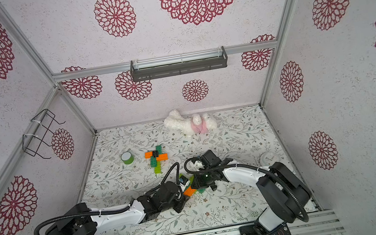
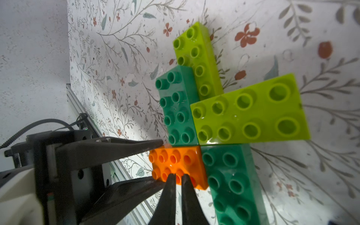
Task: Assemble a small pinwheel with lego
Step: Assemble the lego brick with the lego brick.
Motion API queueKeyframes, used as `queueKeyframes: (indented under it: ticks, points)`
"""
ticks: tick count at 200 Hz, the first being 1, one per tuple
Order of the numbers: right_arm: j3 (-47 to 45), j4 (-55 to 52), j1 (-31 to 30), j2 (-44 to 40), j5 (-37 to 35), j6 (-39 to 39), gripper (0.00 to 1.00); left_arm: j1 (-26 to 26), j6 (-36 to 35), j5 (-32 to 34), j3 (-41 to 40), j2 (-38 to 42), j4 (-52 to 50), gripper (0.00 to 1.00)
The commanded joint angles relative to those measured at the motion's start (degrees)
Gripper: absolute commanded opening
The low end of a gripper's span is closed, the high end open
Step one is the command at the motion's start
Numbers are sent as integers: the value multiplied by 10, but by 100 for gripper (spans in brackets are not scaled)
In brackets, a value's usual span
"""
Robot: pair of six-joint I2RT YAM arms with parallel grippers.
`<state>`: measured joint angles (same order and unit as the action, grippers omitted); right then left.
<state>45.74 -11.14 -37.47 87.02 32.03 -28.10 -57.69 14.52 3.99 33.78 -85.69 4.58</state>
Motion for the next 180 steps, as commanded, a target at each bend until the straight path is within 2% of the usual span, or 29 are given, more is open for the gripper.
queueKeyframes:
  ticks: [1, 46, 180]
  points:
    - [14, 9, -5, 7, 11, -3, 12, -3, -10, 7, 11, -10, -7, 12]
    - [19, -17, -5, 20, -37, 6, 11, -4, -7, 15, 13, -17, -8, 12]
    - [-11, -49, -6, 49, -86, 21, 9, -6, 8, 31, 21, -36, 0, 14]
